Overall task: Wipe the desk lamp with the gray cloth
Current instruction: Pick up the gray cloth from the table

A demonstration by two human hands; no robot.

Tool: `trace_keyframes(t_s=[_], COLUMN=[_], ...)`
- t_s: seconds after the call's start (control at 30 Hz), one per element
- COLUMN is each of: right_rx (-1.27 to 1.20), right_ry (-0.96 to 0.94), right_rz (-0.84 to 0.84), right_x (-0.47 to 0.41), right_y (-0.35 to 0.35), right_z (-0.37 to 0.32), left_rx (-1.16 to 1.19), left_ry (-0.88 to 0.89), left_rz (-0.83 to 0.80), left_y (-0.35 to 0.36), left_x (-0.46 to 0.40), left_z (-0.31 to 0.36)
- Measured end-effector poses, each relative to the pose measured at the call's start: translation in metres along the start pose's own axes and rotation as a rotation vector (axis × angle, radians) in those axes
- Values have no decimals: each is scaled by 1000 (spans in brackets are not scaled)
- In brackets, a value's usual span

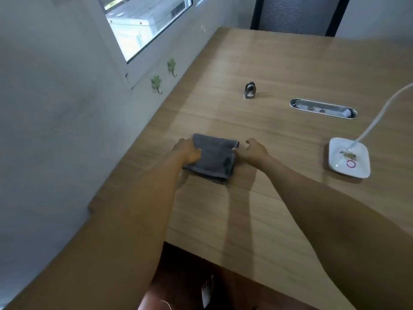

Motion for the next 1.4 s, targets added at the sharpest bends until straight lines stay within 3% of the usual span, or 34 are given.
trace_keyframes(t_s=[0.23,0.33,0.63,0.8,1.13,1.4], right_rx=[-85,-175,-782,-864,-929,-978], right_ry=[85,133,319,318,266,263], right_rz=[-41,23,-22,-36,20,272], right_x=[-17,-24,-27,-16,29,103], right_y=[21,25,59,36,-49,-126], right_z=[-7,-2,7,8,57,148], left_rx=[181,276,611,794,803,857], left_ry=[-131,-183,-250,-242,18,65], left_rz=[39,58,36,-7,-125,-369], left_y=[8,7,16,12,11,66], left_x=[-18,-25,-22,-13,17,55], left_z=[-16,-25,-30,-21,83,181])
Point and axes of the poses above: each hand's wrist, its own x-axis away from the middle knuckle, its own y-axis out of the palm, z = x × y, the point moved 9 cm from there along -x, towards the middle knuckle, and after that the axes turned 4 degrees about -z, right-handed, at the moved point
